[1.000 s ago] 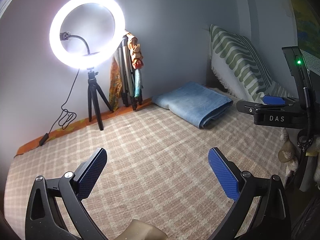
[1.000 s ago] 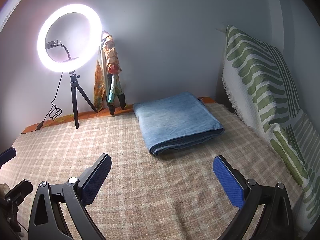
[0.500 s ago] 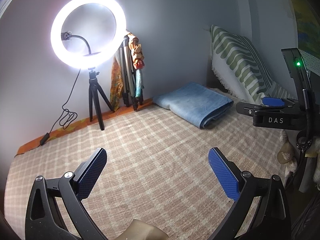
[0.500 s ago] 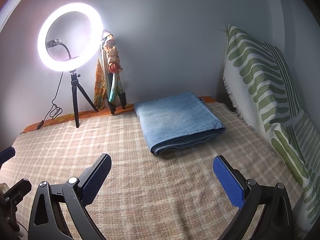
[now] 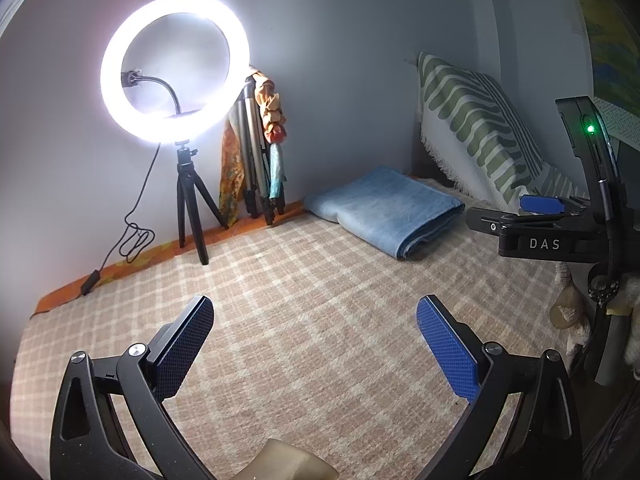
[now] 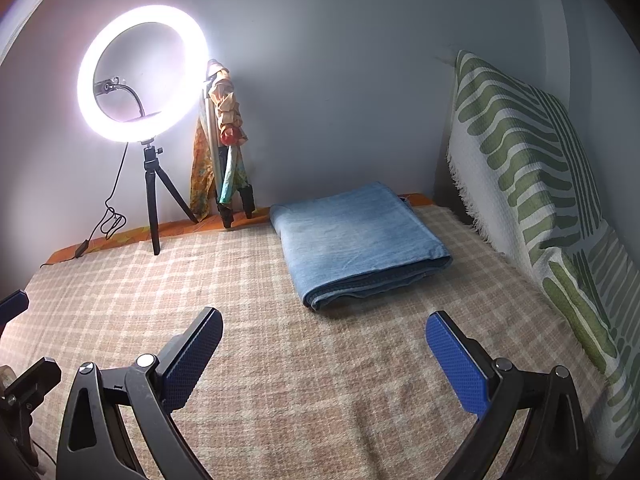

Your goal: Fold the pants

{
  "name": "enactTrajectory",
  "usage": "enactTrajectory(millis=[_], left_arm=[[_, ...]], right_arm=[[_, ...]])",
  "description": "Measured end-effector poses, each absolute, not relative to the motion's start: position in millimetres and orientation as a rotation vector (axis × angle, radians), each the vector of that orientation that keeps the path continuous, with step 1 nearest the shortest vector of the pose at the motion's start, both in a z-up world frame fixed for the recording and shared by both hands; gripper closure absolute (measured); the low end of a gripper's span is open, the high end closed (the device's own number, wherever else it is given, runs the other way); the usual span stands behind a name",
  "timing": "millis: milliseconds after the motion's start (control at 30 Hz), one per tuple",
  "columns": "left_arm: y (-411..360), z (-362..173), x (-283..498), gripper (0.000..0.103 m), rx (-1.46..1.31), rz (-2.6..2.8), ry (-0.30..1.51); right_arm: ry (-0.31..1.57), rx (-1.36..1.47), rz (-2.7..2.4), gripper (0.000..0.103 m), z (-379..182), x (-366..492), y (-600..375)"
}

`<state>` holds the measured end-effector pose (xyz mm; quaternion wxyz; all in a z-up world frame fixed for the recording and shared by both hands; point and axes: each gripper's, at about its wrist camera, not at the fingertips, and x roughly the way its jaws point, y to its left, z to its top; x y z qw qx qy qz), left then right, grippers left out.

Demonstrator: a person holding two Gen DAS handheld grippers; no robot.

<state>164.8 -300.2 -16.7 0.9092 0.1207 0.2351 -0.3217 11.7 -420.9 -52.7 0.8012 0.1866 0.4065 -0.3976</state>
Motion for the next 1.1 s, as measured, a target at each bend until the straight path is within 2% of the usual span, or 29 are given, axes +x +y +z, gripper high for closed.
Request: enactTrajectory(millis=[1100], left_arm=[[-298.2, -13.9, 161.3, 0.002, 0.261, -0.656, 0.465]], right_arm=[[0.877, 0.395, -0.836, 0.000, -53.7, 14.8, -418.8]])
